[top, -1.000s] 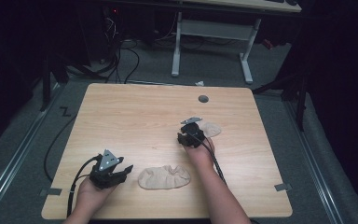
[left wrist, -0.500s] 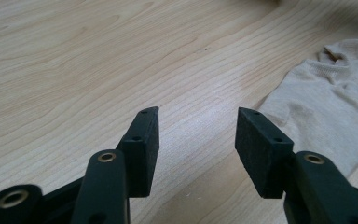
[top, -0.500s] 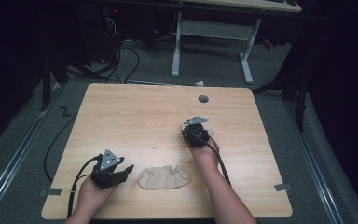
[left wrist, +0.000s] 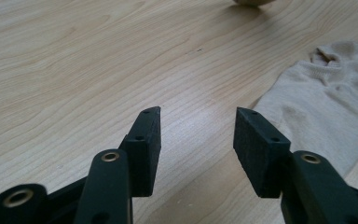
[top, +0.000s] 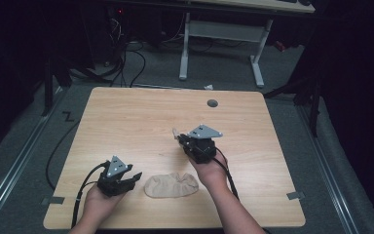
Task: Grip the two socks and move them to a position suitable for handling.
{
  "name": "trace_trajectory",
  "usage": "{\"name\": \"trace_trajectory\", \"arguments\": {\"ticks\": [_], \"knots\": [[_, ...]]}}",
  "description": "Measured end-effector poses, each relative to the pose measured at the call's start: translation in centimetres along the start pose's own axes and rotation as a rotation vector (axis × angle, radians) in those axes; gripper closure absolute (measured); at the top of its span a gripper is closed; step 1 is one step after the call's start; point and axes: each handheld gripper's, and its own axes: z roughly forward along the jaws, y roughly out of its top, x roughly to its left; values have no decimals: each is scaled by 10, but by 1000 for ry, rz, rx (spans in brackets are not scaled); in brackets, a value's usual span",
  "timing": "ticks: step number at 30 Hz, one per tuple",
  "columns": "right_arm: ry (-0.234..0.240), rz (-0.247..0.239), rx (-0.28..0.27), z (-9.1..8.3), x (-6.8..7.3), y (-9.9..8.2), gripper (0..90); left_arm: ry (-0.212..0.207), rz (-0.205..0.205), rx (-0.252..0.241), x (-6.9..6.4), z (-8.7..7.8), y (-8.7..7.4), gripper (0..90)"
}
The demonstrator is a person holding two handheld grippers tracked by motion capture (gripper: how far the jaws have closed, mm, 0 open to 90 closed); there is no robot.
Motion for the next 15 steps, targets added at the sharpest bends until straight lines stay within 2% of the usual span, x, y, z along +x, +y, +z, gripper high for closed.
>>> {"name": "trace_trajectory", "arguments": {"ticks": [7, 15], "knots": [[40, -10, -43, 0, 15, 10, 847, 11, -13, -13, 4, -4, 0, 518], [82, -35, -56, 7, 35, 20, 848, 23, -26, -34, 7, -7, 0, 518]]}}
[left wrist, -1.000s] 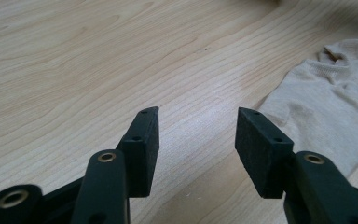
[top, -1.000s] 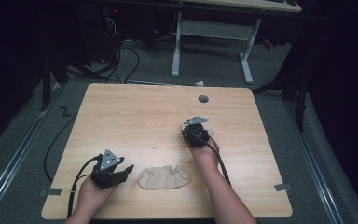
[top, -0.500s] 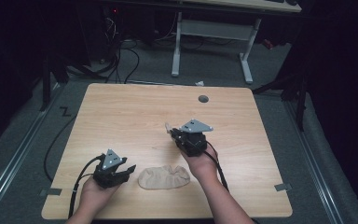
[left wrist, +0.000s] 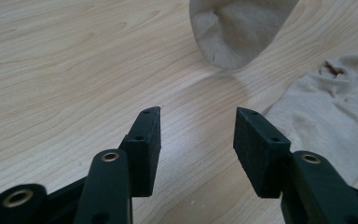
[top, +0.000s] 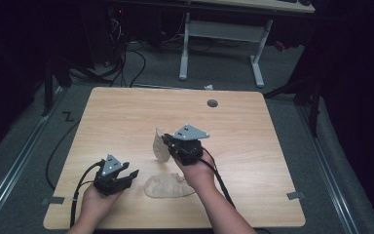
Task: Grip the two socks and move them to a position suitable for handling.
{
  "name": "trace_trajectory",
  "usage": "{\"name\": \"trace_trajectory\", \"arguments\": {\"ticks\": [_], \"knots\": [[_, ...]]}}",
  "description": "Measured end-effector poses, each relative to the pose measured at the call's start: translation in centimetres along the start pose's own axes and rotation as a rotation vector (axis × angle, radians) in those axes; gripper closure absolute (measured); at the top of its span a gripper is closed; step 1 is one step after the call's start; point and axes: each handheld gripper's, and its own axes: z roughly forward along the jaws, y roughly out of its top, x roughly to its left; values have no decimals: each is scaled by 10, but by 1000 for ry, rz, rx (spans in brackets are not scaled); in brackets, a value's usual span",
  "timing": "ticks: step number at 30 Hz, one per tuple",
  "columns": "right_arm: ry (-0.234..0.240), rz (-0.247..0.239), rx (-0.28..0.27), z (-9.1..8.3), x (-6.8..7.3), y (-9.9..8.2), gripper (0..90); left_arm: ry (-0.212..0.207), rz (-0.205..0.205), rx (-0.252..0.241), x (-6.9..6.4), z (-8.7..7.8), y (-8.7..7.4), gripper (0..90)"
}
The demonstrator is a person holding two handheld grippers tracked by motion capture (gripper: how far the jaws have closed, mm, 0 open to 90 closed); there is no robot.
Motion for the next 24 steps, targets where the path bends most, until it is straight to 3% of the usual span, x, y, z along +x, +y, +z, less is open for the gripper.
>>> {"name": "trace_trajectory", "arguments": {"ticks": [15, 19, 24], "knots": [[97, -25, -13, 30, 38, 20, 847, -4, 2, -4, 0, -1, -1, 519], [97, -3, 16, 38, 36, 15, 847, -4, 2, -8, 0, -1, -2, 520], [70, 40, 65, 49, 22, -2, 846, -4, 0, -9, 0, -1, -1, 521]]}}
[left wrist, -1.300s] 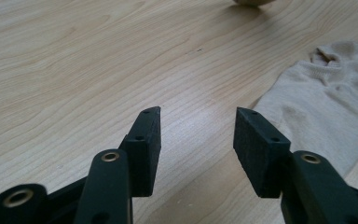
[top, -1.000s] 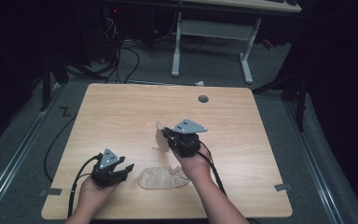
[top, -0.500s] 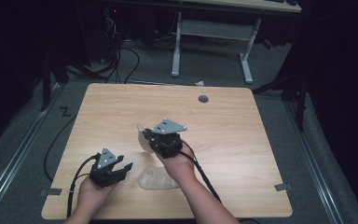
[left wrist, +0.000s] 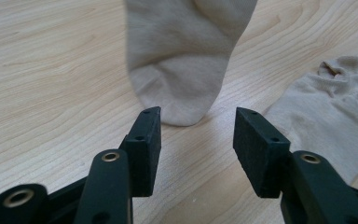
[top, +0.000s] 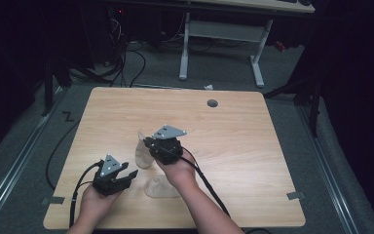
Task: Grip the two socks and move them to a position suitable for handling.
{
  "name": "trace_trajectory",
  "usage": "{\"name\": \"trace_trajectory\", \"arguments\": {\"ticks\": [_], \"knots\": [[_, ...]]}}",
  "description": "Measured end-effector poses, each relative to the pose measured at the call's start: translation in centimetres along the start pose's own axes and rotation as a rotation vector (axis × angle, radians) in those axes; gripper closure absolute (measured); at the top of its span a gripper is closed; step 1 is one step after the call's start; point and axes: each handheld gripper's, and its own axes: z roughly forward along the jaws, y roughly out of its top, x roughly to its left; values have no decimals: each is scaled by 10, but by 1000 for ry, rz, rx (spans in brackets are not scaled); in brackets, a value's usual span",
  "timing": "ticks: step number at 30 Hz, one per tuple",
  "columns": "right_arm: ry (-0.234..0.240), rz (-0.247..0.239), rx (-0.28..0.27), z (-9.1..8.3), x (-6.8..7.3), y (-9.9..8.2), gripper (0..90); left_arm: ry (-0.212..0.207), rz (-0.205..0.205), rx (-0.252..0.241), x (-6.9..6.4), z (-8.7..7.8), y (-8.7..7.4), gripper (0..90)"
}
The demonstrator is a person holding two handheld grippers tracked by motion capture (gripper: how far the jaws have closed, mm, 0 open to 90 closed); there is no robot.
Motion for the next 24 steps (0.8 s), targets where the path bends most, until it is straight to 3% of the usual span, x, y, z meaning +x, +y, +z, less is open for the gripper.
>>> {"name": "trace_trajectory", "arguments": {"ticks": [10, 18, 24], "knots": [[-82, 97, 85, 8, -42, -38, 844, -3, 2, 14, -1, 2, 0, 521], [-113, 127, 132, 9, -58, -63, 842, 3, 5, 13, 1, 4, 0, 524], [-141, 129, 171, 5, -68, -72, 840, 10, -3, 12, 2, 3, -1, 524]]}}
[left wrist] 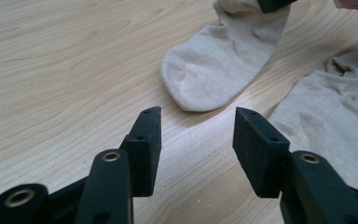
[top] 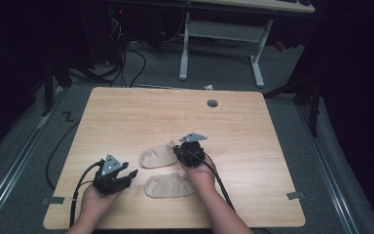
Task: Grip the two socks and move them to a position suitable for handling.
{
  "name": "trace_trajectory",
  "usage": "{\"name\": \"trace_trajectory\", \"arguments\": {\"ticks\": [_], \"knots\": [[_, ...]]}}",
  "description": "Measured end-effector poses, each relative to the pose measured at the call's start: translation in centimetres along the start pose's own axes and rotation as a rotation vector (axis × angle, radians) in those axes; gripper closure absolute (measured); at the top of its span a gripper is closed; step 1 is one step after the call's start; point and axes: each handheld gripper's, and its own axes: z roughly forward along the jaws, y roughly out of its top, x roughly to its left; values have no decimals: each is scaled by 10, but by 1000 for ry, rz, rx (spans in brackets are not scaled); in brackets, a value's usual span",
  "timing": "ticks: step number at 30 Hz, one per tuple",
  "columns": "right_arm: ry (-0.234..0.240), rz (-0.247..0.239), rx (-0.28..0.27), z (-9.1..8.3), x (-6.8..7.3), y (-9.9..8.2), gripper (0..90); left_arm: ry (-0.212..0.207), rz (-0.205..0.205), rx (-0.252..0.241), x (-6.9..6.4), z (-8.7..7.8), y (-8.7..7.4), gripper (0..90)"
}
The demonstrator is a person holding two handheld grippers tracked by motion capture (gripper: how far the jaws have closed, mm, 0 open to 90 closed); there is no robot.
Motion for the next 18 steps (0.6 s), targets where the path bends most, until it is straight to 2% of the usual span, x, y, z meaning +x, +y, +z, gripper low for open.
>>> {"name": "trace_trajectory", "arguments": {"ticks": [6, 15, 18], "knots": [[-31, -4, 19, -4, -11, -8, 839, 2, -1, -2, 2, -1, 0, 524], [-56, 26, 52, -8, -28, -28, 833, 2, -6, 9, 5, 5, 0, 524], [-61, 30, 53, -10, -33, -32, 793, -7, -26, 16, 7, 10, 1, 523]]}}
